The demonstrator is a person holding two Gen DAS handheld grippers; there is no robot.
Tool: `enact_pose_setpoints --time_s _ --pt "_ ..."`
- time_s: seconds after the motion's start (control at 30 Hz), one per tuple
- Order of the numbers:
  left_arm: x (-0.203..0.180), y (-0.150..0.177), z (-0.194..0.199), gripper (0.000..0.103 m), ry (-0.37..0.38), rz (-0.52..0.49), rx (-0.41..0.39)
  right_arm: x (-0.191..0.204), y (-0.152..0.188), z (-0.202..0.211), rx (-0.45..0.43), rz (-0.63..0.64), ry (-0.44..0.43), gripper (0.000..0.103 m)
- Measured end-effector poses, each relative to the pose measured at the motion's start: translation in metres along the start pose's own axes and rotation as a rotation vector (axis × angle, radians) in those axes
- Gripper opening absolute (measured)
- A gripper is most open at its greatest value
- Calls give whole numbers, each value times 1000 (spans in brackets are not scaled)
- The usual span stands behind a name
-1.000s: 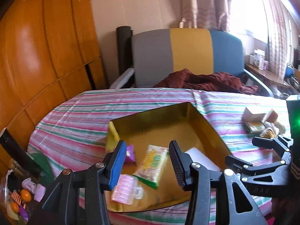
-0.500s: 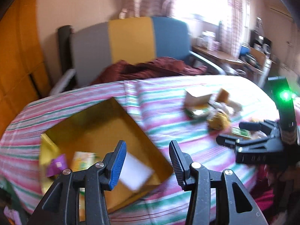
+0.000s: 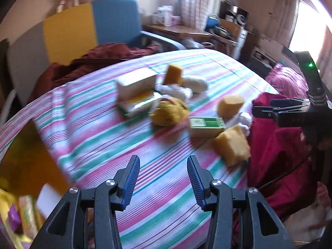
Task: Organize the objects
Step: 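Move both grippers from the tray back to the pile, then grasp the green tea box with the left gripper while the right grasps a yellow sponge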
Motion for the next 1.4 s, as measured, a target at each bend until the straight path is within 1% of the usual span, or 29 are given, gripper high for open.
enact_pose_setpoints --time_s 0.1,0.17,0.2,0.23,0.3,0.37,0.47,0.53,0.63,0.7,0.77,0.8,0.83,0.87,0.93,1.0,1.03,1.1,1.17,1.2,1.27,1.3,1.33,1.4 --pt "-20 -13 -18 48 75 -15 21 -21 1 4 -15 -61 15 96" --pt "-32 -22 -31 57 130 -3 45 -31 -1 7 -36 -115 1 96" --pt "-36 -25 -38 66 150 3 59 -33 -2 5 -38 -127 -2 96" --pt "-40 -28 -46 69 163 13 76 -36 -2 4 -36 -146 -12 96" --pt "-48 -35 -61 69 196 35 102 -39 0 2 -27 -173 -30 96" --pt "-52 -39 -74 74 189 41 128 -43 2 -1 -16 -207 -53 96" --pt "-59 -46 -91 77 189 55 157 -47 5 -5 -1 -256 -85 96" --pt "-64 -49 -102 81 179 48 183 -50 7 -7 6 -279 -104 96" --pt "-70 -51 -117 81 168 42 215 -51 8 -8 11 -305 -123 96" --pt "-73 -51 -126 81 141 28 229 -50 8 -10 13 -309 -127 96" --pt "-73 -51 -135 74 123 25 240 -50 8 -11 16 -316 -131 96" --pt "-72 -50 -137 74 129 33 238 -50 8 -11 17 -318 -133 96" --pt "-69 -49 -135 68 140 51 217 -50 9 -12 19 -320 -133 96" --pt "-67 -49 -133 65 140 49 205 -50 9 -12 20 -321 -133 96" --pt "-61 -49 -128 48 148 43 182 -49 8 -13 27 -316 -130 96" --pt "-51 -47 -122 39 160 62 175 -46 8 -15 32 -302 -123 96" --pt "-46 -45 -119 38 169 70 174 -45 8 -14 33 -297 -121 96" --pt "-39 -42 -114 38 157 81 168 -42 8 -16 41 -282 -112 96" --pt "-39 -40 -110 44 180 85 184 -42 8 -17 40 -283 -101 96" --pt "-42 -39 -110 52 201 95 200 -42 8 -17 39 -284 -98 96" --pt "-47 -42 -110 58 218 103 206 -42 8 -16 34 -286 -95 96" --pt "-51 -44 -109 65 225 100 201 -43 8 -16 33 -288 -97 96" --pt "-57 -47 -109 74 230 87 196 -44 9 -16 33 -292 -98 96" --pt "-68 -50 -112 79 224 42 202 -44 9 -16 34 -296 -104 96"
Point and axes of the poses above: each gripper's, at about its wrist camera, not at the fingertips, and z roughly against the way its jaws point, x to its left, y to its underside, the point moved 5 cm from there along -z, roughly the way its jaws point, and after that the axes turned 4 degrees about -x, right-handed, at the moved point
